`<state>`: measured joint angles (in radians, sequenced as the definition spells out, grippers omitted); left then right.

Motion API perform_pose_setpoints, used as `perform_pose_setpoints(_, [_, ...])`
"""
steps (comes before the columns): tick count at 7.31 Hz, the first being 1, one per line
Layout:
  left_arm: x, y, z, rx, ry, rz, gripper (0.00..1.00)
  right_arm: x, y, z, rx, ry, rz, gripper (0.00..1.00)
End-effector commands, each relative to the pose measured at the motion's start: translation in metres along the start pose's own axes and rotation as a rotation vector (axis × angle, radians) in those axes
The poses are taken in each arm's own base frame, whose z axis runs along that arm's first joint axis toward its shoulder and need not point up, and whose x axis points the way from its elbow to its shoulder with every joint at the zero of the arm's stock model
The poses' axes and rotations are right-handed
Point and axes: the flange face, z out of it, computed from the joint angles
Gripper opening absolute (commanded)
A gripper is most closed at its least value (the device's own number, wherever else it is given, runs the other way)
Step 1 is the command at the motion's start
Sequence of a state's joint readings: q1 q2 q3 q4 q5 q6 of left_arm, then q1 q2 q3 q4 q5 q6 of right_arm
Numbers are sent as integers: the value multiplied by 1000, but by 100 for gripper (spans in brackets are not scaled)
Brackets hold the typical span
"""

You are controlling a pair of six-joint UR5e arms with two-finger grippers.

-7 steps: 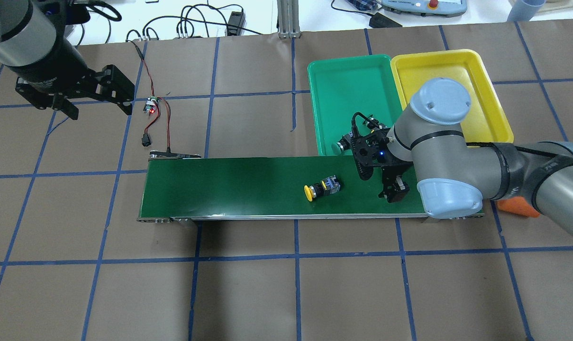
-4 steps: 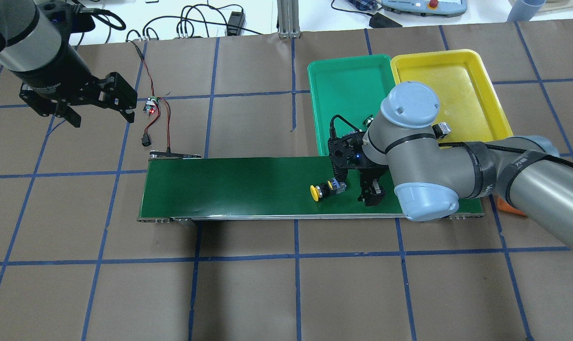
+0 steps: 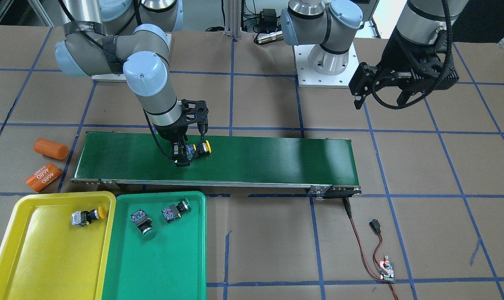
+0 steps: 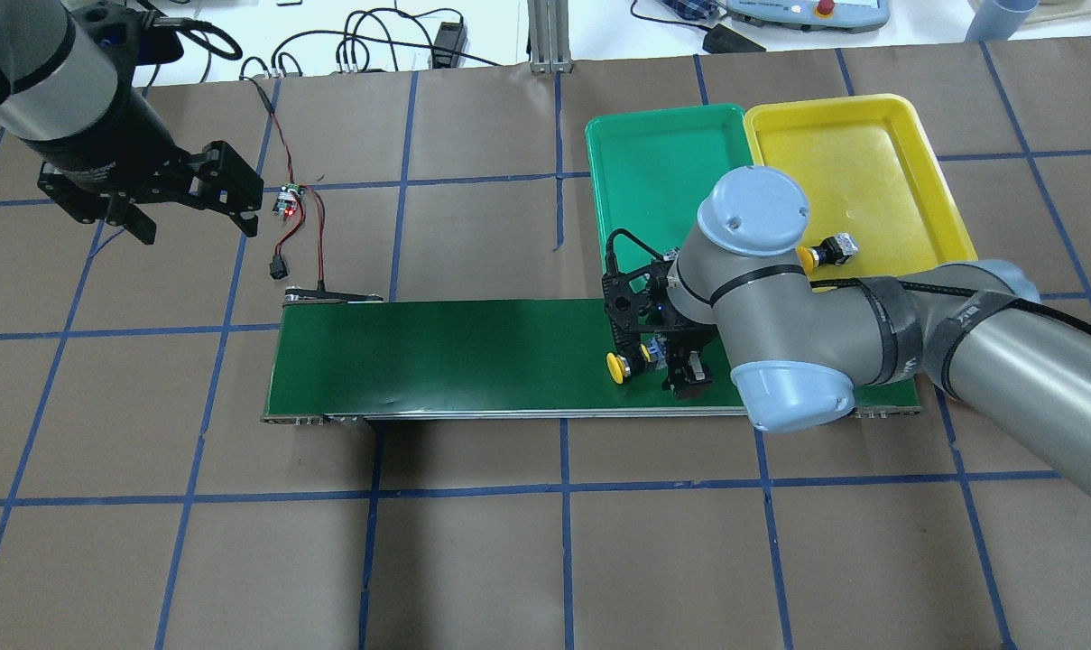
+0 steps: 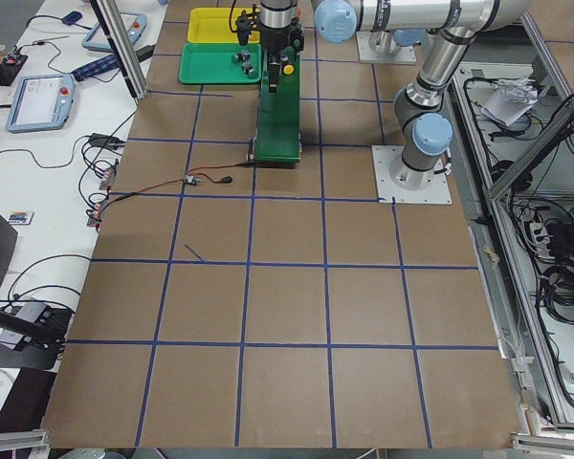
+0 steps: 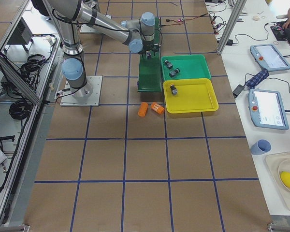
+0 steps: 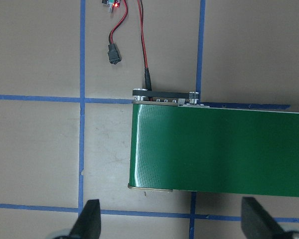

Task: Sort buttons by color to trays
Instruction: 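Grasp the yellow-capped button on the belt with the right gripper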

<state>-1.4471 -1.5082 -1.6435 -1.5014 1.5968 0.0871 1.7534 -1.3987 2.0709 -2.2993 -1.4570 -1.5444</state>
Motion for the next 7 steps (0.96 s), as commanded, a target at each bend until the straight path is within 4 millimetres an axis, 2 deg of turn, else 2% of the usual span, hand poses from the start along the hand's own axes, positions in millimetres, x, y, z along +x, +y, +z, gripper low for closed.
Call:
perform_pose_setpoints(1, [7, -5, -4, 3, 7, 36, 100, 0, 0, -2, -6, 5, -30, 30])
perform_pose_setpoints(2, [7, -5, -3, -2, 3, 38, 100, 1, 0, -1, -12, 5, -54, 21])
perform_pose_setpoints(3, [4, -8, -8, 7, 0, 24, 100, 2, 1, -3, -14, 11, -52, 17])
perform_pose_setpoints(4, [3, -10, -4, -27, -3, 24, 100, 18, 10, -14, -28, 95, -65, 17])
perform_pose_setpoints(5, [3, -15, -7, -22, 2, 23, 100, 47, 31, -38, -76, 154, -105, 17])
perform_pose_setpoints(6, [4, -21, -9, -18, 8, 22, 100, 80, 78, -43, -104, 157, -62, 20])
perform_pose_setpoints(7, [5, -24, -9, -13, 13, 22, 100, 104, 127, -43, -109, 156, -42, 24])
